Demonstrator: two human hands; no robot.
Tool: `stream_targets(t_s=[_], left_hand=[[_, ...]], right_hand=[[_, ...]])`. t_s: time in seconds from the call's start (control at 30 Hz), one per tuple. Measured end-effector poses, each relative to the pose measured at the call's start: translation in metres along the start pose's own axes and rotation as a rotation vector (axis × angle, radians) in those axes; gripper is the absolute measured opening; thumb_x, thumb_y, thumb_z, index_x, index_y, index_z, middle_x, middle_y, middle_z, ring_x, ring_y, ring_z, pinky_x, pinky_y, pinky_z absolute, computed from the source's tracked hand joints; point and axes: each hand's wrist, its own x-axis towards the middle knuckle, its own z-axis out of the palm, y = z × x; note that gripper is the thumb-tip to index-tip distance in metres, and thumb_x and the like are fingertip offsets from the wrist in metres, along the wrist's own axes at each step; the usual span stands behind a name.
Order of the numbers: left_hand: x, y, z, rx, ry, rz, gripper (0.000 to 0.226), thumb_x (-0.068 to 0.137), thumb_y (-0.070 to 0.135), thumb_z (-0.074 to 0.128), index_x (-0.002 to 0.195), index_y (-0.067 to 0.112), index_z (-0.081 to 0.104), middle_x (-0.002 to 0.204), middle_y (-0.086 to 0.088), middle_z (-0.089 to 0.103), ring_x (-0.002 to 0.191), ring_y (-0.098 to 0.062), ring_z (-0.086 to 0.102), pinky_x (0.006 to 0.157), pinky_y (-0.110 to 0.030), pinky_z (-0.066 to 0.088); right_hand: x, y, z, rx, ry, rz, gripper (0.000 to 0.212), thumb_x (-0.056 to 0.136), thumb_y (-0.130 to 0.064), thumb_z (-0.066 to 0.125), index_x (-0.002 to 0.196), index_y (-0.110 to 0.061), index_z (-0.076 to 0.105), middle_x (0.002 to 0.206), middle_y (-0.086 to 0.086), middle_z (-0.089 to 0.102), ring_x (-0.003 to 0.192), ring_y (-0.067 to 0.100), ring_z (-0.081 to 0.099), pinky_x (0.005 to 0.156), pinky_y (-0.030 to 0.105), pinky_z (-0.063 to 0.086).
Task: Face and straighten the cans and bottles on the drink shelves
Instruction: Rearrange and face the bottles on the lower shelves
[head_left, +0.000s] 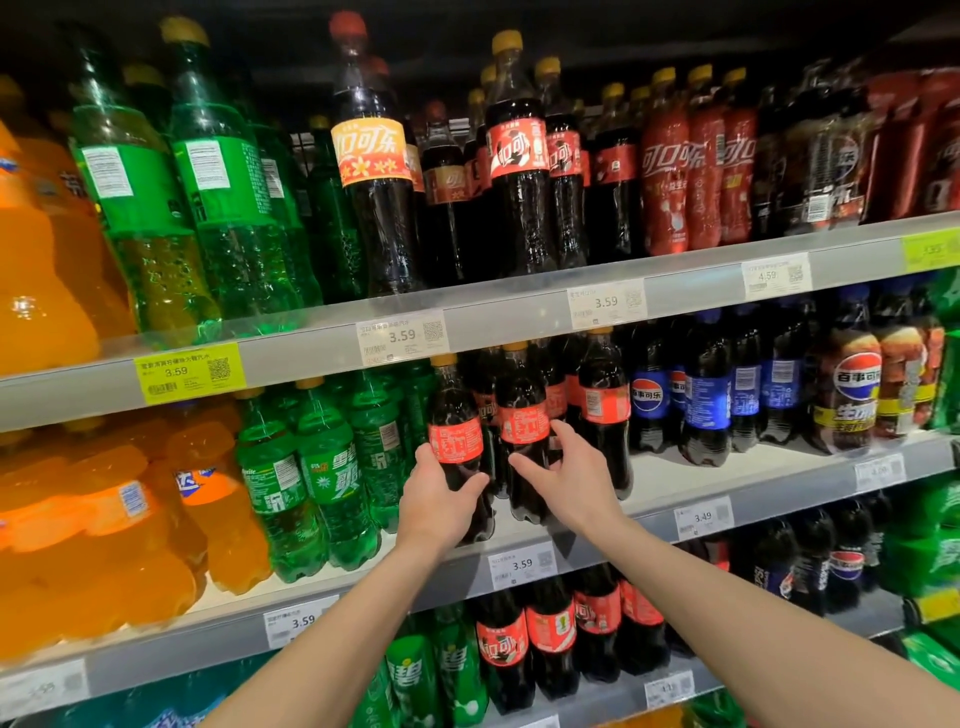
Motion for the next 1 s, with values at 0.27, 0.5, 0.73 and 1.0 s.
stream_targets(t_s=[0.27,0.5,0.73,1.0], left_hand=[[-0.001,0.001,-0.001,-0.025,-0.022,-0.014,0.039,0.089,0.03,0.074,0.112,0.028,0.042,0.096,0.017,0.057,0.096,-0.013,0.057,0.084,-0.029,0.044],[0.004,-0.003,0.008,0.011,0.152,-0.096,0.036,0.089,0.03,0.073,0.109,0.017,0.047,0.104,-0.002,0.064,0.099,-0.027,0.063,0.088,-0.044,0.052],[0.025,-0.003,0.014,0.144,0.154,-0.173,0.041,0.089,0.04,0.071,0.103,0.008,0.05,0.101,-0.012,0.064,0.097,-0.035,0.062,0.086,-0.048,0.053],[0.037,-0.011,0.022,0.123,0.123,-0.136,0.045,0.086,0.049,0.071,0.087,0.009,0.051,0.086,-0.008,0.062,0.084,-0.032,0.063,0.076,-0.046,0.055]], right_hand=[[-0.002,-0.002,0.004,-0.021,-0.01,0.023,0.052,0.077,-0.063,0.068,0.118,-0.035,0.053,0.1,-0.011,0.064,0.077,0.012,0.059,0.075,0.038,0.057],[-0.007,-0.006,0.009,-0.069,0.018,0.047,0.059,0.086,-0.057,0.069,0.134,-0.03,0.048,0.113,-0.008,0.058,0.092,0.013,0.06,0.076,0.031,0.052],[-0.006,-0.001,0.011,-0.061,0.034,0.047,0.069,0.086,-0.06,0.068,0.142,-0.03,0.043,0.123,-0.009,0.057,0.101,0.012,0.059,0.084,0.032,0.053],[-0.003,0.006,0.016,-0.022,0.039,0.034,0.075,0.086,-0.062,0.066,0.148,-0.03,0.039,0.13,-0.01,0.053,0.109,0.011,0.057,0.091,0.034,0.053]])
